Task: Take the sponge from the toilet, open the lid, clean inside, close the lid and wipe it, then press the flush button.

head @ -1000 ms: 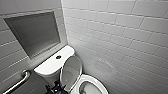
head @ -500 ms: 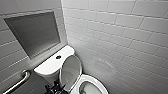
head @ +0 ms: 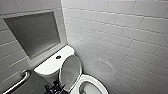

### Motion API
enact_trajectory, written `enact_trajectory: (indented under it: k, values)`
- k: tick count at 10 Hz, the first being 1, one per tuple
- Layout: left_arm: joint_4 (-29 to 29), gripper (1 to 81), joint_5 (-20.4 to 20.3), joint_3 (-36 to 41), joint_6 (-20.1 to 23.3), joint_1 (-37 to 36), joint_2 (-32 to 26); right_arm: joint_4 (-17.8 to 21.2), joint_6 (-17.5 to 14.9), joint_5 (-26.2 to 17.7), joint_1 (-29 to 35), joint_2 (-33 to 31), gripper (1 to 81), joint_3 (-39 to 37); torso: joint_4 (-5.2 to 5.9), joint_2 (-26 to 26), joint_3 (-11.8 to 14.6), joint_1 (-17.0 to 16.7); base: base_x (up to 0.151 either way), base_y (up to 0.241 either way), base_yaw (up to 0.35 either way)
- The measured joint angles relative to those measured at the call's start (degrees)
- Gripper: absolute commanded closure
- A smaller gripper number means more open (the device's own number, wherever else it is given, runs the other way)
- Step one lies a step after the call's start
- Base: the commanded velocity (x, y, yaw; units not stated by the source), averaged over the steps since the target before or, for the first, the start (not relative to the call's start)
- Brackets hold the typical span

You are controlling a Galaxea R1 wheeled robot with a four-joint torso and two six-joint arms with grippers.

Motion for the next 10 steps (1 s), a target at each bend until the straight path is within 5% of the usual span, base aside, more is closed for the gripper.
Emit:
enact_trajectory:
  k: [6,10]
  values:
    - [11.3,1.0,-3.2,0.5,-5.5,2.6,-2.0,0.0,0.0,0.0,0.0,0.0,81.1,0.0,-0.04,0.0,0.0,0.0,0.0,0.0,0.0]
    - [15.0,1.0,-6.0,0.9,-3.9,5.0,-3.4,0.0,0.0,-0.1,0.4,0.0,81.1,0.0,-0.06,0.0,0.0,0.0,0.0,0.0,0.0]
